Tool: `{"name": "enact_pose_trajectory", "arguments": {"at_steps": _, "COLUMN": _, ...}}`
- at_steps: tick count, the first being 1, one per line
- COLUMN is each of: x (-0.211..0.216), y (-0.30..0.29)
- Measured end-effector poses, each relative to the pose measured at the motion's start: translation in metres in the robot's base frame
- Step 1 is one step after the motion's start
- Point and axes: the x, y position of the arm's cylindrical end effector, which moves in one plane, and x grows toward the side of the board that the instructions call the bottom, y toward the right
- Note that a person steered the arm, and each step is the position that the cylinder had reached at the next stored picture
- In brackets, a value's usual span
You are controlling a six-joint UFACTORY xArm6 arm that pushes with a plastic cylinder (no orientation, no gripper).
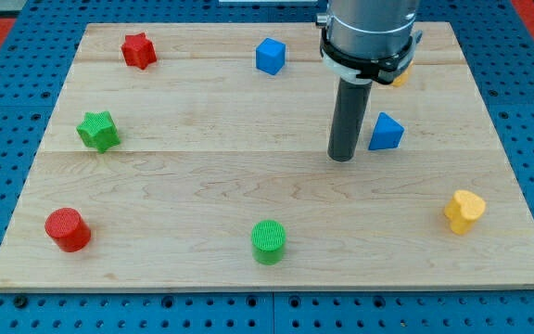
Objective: Place the blue triangle vertically above the green circle
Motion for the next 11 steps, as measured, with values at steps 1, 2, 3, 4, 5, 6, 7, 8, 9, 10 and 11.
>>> {"name": "enact_pose_trajectory", "arguments": {"at_steps": 1, "x": -0.004, "y": -0.014}}
{"name": "enact_pose_trajectory", "arguments": {"at_steps": 2, "x": -0.020, "y": -0.024}}
{"name": "enact_pose_trajectory", "arguments": {"at_steps": 3, "x": -0.035, "y": -0.025}}
{"name": "enact_pose_trajectory", "arguments": {"at_steps": 4, "x": 0.002, "y": 0.029}}
{"name": "enact_pose_trajectory", "arguments": {"at_steps": 5, "x": 0.012, "y": 0.097}}
{"name": "enact_pose_trajectory", "arguments": {"at_steps": 6, "x": -0.023, "y": 0.098}}
{"name": "enact_pose_trajectory", "arguments": {"at_steps": 7, "x": -0.046, "y": 0.017}}
{"name": "enact_pose_trajectory", "arguments": {"at_steps": 8, "x": -0.048, "y": 0.001}}
{"name": "enact_pose_trajectory", "arguments": {"at_steps": 9, "x": -0.016, "y": 0.002}}
{"name": "enact_pose_trajectory", "arguments": {"at_steps": 10, "x": -0.005, "y": -0.031}}
{"name": "enact_pose_trajectory", "arguments": {"at_steps": 11, "x": -0.031, "y": -0.072}}
